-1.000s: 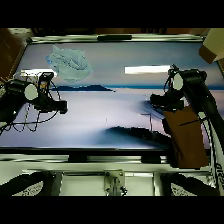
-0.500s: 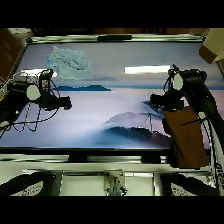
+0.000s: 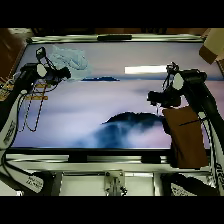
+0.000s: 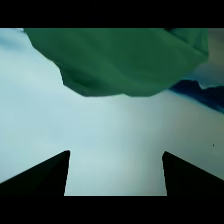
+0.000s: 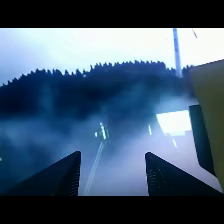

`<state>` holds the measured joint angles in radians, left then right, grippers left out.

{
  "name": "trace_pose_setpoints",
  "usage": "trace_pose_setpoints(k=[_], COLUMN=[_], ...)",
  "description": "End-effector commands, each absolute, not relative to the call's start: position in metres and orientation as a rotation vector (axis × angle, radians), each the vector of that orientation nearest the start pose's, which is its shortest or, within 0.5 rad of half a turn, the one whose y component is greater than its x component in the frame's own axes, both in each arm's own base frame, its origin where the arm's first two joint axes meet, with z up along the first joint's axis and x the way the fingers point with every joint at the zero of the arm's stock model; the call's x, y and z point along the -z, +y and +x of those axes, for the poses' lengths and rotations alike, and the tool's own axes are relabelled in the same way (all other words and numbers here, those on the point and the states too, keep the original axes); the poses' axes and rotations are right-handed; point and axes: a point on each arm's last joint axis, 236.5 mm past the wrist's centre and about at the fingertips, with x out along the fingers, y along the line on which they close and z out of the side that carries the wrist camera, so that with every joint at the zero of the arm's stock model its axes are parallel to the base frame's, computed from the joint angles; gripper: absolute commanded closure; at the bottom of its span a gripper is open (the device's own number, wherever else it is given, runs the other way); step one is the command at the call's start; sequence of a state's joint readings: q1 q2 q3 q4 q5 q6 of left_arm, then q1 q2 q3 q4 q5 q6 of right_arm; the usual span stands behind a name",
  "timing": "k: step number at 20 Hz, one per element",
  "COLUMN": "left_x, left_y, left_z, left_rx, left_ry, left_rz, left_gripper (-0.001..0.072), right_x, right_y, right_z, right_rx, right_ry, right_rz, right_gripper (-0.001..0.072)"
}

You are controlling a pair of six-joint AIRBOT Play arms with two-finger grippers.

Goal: Fold the shirts.

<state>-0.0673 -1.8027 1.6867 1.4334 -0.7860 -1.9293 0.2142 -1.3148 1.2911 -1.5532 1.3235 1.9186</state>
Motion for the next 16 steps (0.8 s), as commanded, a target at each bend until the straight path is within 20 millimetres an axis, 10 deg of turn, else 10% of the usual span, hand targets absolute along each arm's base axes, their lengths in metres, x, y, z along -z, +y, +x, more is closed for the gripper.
trace_pose_setpoints(k=[1,7,16], left_x=[0.022,0.084,0.103], left_y=[-0.046,-0.056,-0.051], left_z=[0.65,0.652,0.639], left_rx=[-0.068,-0.068,-0.097], left_ry=[0.852,0.959,1.03], left_rz=[-0.557,-0.579,-0.573], left_gripper=[-0.0007,0.0054,0.0056], right_x=[-0.032,-0.034,-0.036], right_y=[0.103,0.121,0.129], right_z=[0.367,0.363,0.361], right_rx=[-0.047,-0.099,-0.133], right_ry=[1.364,1.378,1.384], right_rz=[0.188,0.247,0.264], right_gripper=[0.0193,0.0194,0.0194])
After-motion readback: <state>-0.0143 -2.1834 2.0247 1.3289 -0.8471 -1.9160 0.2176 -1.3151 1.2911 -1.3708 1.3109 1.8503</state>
